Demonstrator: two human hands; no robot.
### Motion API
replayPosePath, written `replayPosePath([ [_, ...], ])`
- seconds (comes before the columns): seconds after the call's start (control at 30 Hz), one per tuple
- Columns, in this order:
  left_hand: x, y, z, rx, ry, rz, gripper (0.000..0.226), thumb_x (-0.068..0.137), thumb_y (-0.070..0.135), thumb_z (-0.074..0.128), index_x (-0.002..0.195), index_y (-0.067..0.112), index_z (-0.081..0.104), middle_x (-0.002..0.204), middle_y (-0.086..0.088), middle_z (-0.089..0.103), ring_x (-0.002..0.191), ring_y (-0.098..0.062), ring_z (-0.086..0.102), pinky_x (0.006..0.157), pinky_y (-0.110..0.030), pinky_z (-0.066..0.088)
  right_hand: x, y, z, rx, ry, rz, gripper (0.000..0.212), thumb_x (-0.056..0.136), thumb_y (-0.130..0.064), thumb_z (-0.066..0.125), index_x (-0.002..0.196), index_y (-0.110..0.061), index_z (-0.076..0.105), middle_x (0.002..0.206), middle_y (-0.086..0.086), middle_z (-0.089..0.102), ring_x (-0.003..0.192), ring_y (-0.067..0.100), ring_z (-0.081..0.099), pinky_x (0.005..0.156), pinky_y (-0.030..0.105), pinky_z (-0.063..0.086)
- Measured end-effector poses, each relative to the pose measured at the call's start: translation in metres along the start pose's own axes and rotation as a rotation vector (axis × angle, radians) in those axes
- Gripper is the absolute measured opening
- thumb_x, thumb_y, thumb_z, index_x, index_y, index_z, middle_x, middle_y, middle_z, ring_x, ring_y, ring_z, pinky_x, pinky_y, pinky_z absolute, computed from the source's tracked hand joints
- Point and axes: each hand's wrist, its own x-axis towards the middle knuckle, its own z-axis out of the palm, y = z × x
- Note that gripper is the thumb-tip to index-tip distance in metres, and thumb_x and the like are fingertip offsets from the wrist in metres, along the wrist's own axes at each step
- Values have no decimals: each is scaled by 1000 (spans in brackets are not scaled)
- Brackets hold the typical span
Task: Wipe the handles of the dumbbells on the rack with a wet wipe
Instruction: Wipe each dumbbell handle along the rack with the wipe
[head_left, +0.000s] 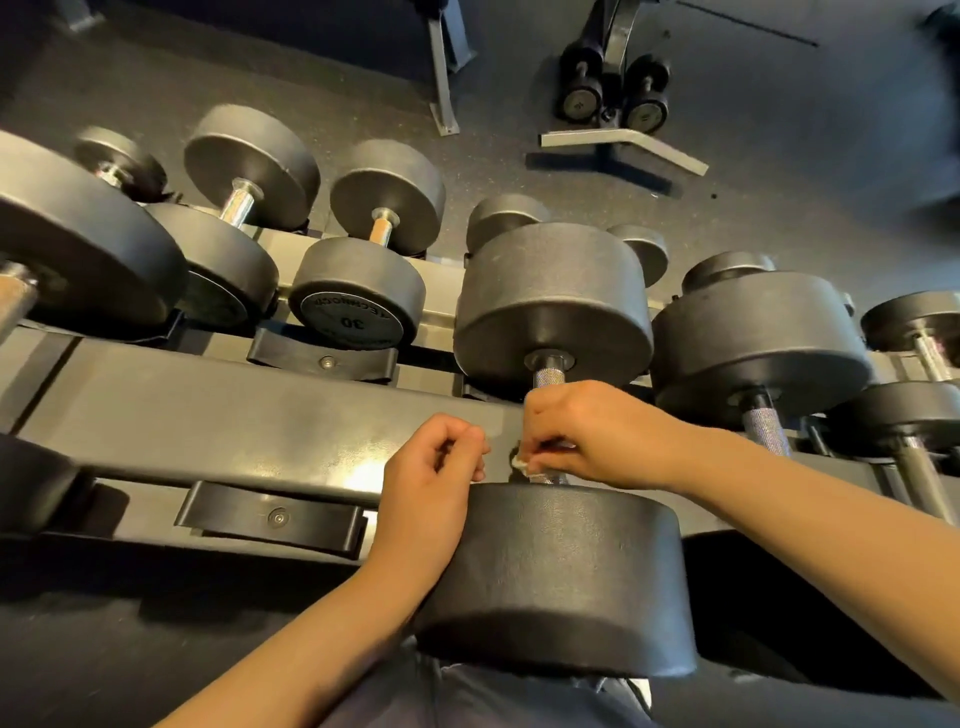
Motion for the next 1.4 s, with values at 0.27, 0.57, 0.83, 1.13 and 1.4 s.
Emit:
replayPosePath([
  [0.27,-2,1,-1,-9,25,11,20,93,13,54,75,15,61,65,3,60,65,-7,56,64,-15,45,52,-5,0,-651,-150,162,24,95,-26,48,109,-20,65,110,-1,63,98,18,52,81,29,42],
  [0.57,-1,2,0,31,38,5,20,93,10,54,75,12,61,62,7,59,63,-5,54,64,-20,45,41,-22,-11,-441,-414,35,20,95,-33,48,97,-26,66,88,-3,60,92,18,53,84,31,31],
  [0.83,-1,3,2,30,47,-22,22,94,12,55,73,14,62,61,8,59,63,-6,55,66,-24,45,24,11,-14,-410,-6,-19,24,95,-30,51,107,-18,68,106,0,63,99,18,53,85,30,46],
  [1.13,0,5,4,43,37,-16,22,94,11,55,73,12,61,61,11,61,64,-8,57,66,-23,44,-5,13,2,156,74,60,12,85,-26,69,94,-20,73,96,-4,61,89,12,58,83,32,48],
  [1.4,-26,22,9,285,-35,311,16,95,23,56,79,24,61,80,13,62,78,-5,57,69,-11,42,5,18,16,163,530,380,34,88,-24,66,120,-19,53,91,-4,58,78,13,56,66,24,41],
])
